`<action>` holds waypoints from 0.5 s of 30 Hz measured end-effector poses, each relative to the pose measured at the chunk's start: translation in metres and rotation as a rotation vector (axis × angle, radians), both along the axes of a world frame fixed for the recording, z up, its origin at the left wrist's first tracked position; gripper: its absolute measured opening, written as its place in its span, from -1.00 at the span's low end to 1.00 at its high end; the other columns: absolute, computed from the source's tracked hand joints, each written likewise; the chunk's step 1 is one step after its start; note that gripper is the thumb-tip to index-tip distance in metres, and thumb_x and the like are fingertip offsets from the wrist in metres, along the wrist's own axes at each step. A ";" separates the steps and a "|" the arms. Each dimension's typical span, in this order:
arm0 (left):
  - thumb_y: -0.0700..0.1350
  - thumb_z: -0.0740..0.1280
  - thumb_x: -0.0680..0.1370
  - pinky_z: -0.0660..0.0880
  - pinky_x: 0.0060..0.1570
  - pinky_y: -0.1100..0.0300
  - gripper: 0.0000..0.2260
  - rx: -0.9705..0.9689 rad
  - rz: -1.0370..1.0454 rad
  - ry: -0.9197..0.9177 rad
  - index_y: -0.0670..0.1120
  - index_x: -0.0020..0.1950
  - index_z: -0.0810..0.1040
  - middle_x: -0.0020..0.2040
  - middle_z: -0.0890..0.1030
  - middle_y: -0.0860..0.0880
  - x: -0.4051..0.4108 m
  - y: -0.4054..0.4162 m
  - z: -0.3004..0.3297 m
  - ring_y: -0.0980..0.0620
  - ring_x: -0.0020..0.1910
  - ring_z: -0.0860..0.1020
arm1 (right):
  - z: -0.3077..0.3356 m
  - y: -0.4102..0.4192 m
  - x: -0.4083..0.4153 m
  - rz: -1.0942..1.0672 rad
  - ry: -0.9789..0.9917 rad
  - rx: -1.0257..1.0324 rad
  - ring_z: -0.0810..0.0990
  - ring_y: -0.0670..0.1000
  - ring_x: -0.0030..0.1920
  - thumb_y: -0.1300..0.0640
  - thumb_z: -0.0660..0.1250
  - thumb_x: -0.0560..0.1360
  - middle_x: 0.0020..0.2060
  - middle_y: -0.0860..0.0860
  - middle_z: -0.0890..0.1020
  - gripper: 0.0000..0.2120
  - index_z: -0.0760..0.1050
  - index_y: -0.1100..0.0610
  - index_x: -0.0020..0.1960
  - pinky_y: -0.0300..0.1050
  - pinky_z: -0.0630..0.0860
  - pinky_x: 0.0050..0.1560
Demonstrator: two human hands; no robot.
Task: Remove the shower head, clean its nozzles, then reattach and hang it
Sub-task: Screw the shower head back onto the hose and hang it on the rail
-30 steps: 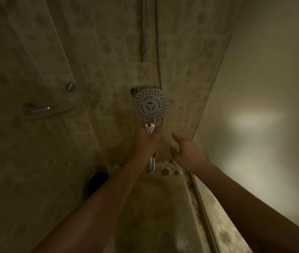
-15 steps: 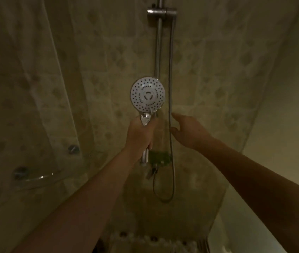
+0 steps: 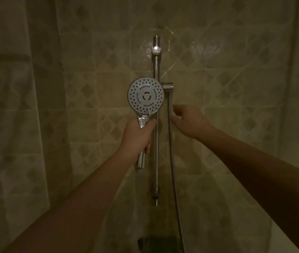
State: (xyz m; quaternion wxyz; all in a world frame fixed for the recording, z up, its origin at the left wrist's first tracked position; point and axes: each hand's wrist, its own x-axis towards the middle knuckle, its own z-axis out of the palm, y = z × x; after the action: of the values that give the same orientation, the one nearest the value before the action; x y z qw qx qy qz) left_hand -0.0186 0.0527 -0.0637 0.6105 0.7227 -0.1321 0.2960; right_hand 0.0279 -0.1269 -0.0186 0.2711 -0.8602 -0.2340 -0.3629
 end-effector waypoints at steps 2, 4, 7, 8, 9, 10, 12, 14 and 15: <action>0.01 0.35 0.62 0.36 -0.56 0.20 -0.73 0.021 -0.029 -0.010 -0.07 -0.22 0.44 -0.52 0.42 -0.08 0.011 0.001 0.009 -0.02 -0.60 0.38 | 0.014 -0.004 0.018 -0.005 0.008 -0.003 0.62 0.05 0.06 0.08 0.29 0.54 0.10 0.10 0.65 -0.60 0.46 0.15 0.35 -0.23 0.45 -0.03; 0.02 0.34 0.62 0.36 -0.56 0.20 -0.74 0.053 -0.033 -0.021 -0.08 -0.19 0.44 -0.51 0.42 -0.12 0.022 0.000 0.014 -0.03 -0.61 0.38 | 0.028 -0.009 0.039 -0.006 0.012 0.001 0.61 -0.04 -0.08 0.09 0.29 0.54 0.00 0.01 0.65 -0.59 0.44 0.02 0.39 -0.33 0.40 -0.16; 0.03 0.35 0.62 0.36 -0.56 0.21 -0.74 0.075 -0.014 -0.032 -0.05 -0.20 0.44 -0.47 0.44 -0.16 0.036 -0.001 0.014 -0.06 -0.59 0.39 | 0.048 -0.012 0.068 -0.027 -0.055 0.025 0.55 -0.14 -0.24 0.08 0.32 0.54 -0.06 0.00 0.67 -0.59 0.42 -0.03 0.38 -0.25 0.40 -0.24; 0.04 0.36 0.62 0.37 -0.57 0.21 -0.73 0.079 -0.003 -0.029 -0.04 -0.22 0.43 -0.46 0.44 -0.16 0.042 -0.001 0.012 -0.06 -0.58 0.40 | 0.054 -0.013 0.077 -0.037 -0.086 0.009 0.54 -0.15 -0.26 0.07 0.32 0.54 -0.07 0.01 0.67 -0.58 0.40 -0.03 0.38 -0.23 0.40 -0.27; 0.03 0.36 0.62 0.37 -0.57 0.21 -0.73 0.083 0.009 -0.027 -0.03 -0.22 0.43 -0.46 0.45 -0.16 0.047 -0.001 0.011 -0.06 -0.57 0.40 | 0.060 -0.014 0.085 -0.047 -0.110 -0.022 0.55 -0.12 -0.25 0.08 0.32 0.54 -0.06 0.02 0.67 -0.57 0.37 -0.02 0.39 -0.21 0.42 -0.27; 0.03 0.36 0.62 0.37 -0.58 0.20 -0.73 0.089 0.023 -0.026 -0.02 -0.22 0.42 -0.46 0.45 -0.15 0.052 -0.001 0.010 -0.06 -0.56 0.40 | 0.066 -0.016 0.093 -0.056 -0.127 -0.058 0.58 -0.06 -0.19 0.08 0.32 0.54 -0.03 0.04 0.65 -0.55 0.34 -0.01 0.41 -0.16 0.45 -0.23; 0.03 0.37 0.62 0.38 -0.58 0.19 -0.74 0.096 0.050 -0.029 -0.02 -0.20 0.42 -0.47 0.45 -0.13 0.062 -0.003 0.008 -0.06 -0.57 0.41 | 0.076 -0.020 0.107 -0.066 -0.149 -0.131 0.60 0.06 -0.04 0.11 0.32 0.53 0.05 0.07 0.62 -0.54 0.32 0.01 0.41 -0.07 0.50 -0.11; 0.04 0.37 0.62 0.38 -0.58 0.20 -0.73 0.078 0.073 -0.035 -0.01 -0.21 0.42 -0.50 0.44 -0.10 0.073 -0.005 0.006 -0.06 -0.59 0.41 | 0.084 -0.022 0.118 -0.040 -0.194 -0.204 0.59 0.08 0.00 0.09 0.31 0.54 0.06 0.08 0.60 -0.61 0.38 0.04 0.35 -0.05 0.51 -0.08; 0.03 0.38 0.61 0.37 -0.58 0.20 -0.73 0.064 0.083 -0.040 -0.01 -0.22 0.42 -0.51 0.44 -0.10 0.077 -0.006 0.006 -0.05 -0.60 0.40 | 0.087 -0.022 0.122 -0.016 -0.220 -0.237 0.58 0.08 -0.01 0.07 0.31 0.54 0.06 0.07 0.60 -0.65 0.42 0.05 0.31 -0.04 0.52 -0.07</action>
State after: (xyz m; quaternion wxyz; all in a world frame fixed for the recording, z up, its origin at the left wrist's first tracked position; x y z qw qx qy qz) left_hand 0.0589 0.0465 -0.0581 0.5714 0.7408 -0.1235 0.3308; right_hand 0.1502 -0.1491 0.0684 0.1375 -0.8432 -0.2965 -0.4268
